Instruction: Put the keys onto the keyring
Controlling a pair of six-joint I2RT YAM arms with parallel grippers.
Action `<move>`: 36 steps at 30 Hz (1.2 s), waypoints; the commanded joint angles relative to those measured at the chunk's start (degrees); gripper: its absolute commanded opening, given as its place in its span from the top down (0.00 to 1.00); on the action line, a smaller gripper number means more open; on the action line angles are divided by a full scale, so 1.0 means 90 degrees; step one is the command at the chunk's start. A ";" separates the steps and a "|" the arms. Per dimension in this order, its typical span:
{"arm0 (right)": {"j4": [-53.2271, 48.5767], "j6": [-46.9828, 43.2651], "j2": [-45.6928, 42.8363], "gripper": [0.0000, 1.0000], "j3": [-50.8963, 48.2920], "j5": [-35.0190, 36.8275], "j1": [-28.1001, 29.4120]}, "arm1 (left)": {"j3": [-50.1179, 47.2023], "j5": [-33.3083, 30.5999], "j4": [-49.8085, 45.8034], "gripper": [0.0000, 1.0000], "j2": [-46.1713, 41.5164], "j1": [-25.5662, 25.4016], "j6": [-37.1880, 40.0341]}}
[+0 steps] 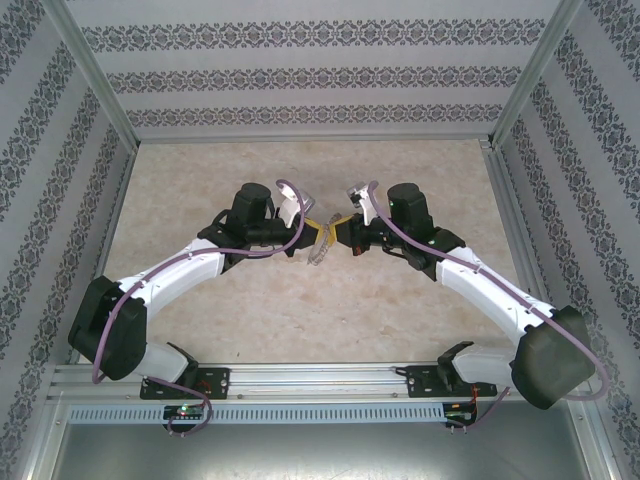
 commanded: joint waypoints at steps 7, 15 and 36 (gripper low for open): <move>0.0055 -0.0212 0.0143 1.00 0.0209 0.0106 0.0189 | 0.0307 0.0207 -0.0041 1.00 0.0001 -0.0146 0.0190; 0.0037 -0.0259 0.0023 1.00 0.0206 0.0246 0.0211 | 0.0326 0.0191 -0.0030 1.00 0.0030 -0.0171 0.0190; 0.0089 -0.0256 -0.0101 1.00 0.0164 0.0408 0.0162 | 0.0336 0.0207 -0.0021 1.00 0.0040 -0.0192 0.0180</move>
